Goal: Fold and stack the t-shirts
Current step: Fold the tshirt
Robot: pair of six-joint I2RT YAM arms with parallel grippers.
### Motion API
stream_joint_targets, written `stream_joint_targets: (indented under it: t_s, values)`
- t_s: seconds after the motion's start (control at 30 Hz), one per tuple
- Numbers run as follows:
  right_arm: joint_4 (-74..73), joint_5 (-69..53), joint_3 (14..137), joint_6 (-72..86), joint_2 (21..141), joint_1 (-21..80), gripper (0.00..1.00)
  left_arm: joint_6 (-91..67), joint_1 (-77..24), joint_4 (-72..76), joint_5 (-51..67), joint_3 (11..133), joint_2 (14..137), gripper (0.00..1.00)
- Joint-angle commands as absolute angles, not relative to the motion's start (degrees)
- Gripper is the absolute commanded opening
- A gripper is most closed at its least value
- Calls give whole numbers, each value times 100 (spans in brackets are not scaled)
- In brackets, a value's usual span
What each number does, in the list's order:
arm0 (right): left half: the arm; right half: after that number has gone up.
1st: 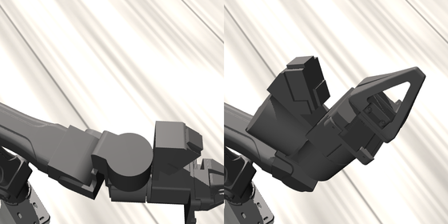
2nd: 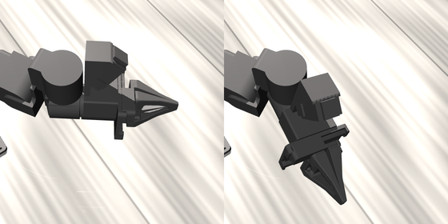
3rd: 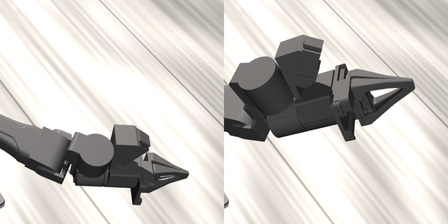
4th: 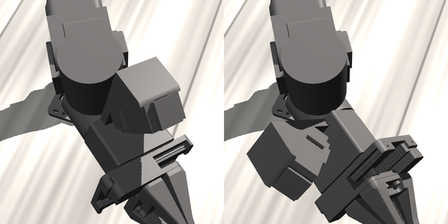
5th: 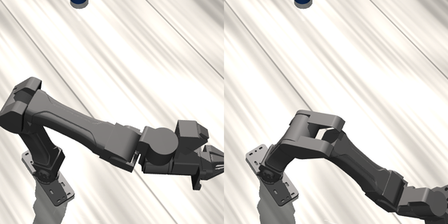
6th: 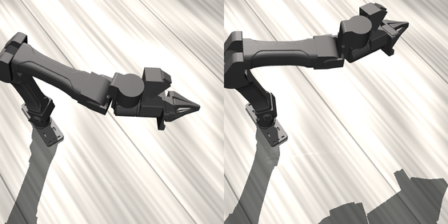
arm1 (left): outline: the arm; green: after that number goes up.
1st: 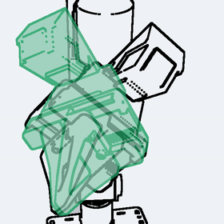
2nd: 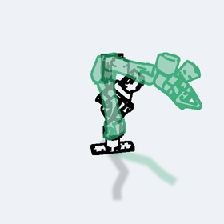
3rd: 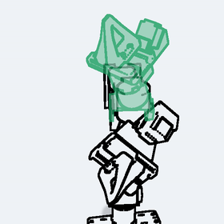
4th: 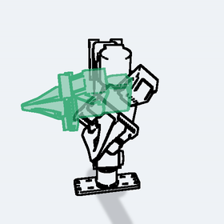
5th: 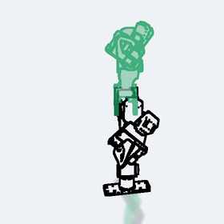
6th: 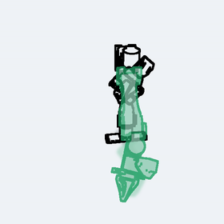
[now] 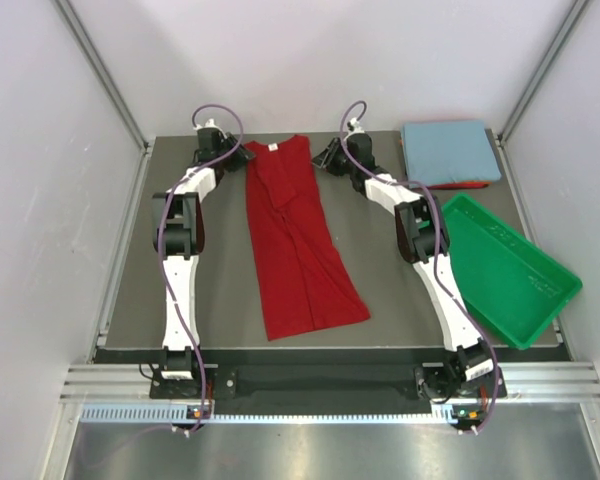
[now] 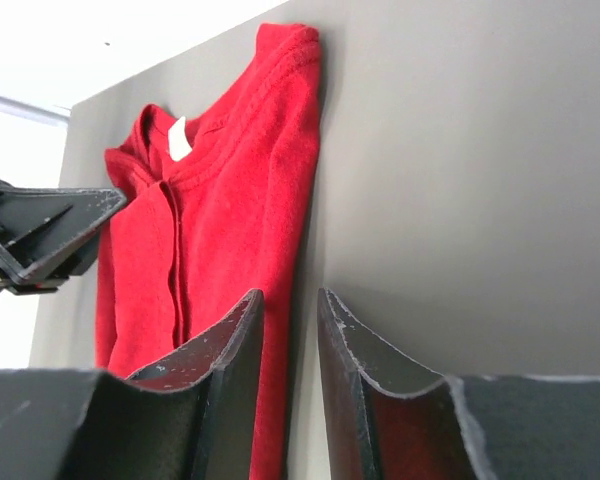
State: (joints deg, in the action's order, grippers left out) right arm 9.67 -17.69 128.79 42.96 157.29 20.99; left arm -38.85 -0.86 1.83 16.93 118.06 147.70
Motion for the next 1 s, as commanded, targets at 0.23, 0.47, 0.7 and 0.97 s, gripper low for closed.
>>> stream_joint_targets:
  t_s: [0.23, 0.47, 0.7, 0.97]
  values:
    - [1555, -1565, 13315, 4781, 16040, 2206, 30, -4025, -105, 667, 1828, 12085, 15135, 33]
    - [1696, -1117, 12991, 4816, 15812, 2206, 0, -4052, -202, 870, 2065, 12269, 15328, 34]
    - [1942, -89, 11490, 4825, 14977, 2215, 0, -3727, -457, 756, 1934, 12454, 15355, 40]
    - [2267, 352, 10705, 4957, 14519, 2197, 0, -3535, -457, 451, 1900, 12446, 15048, 49]
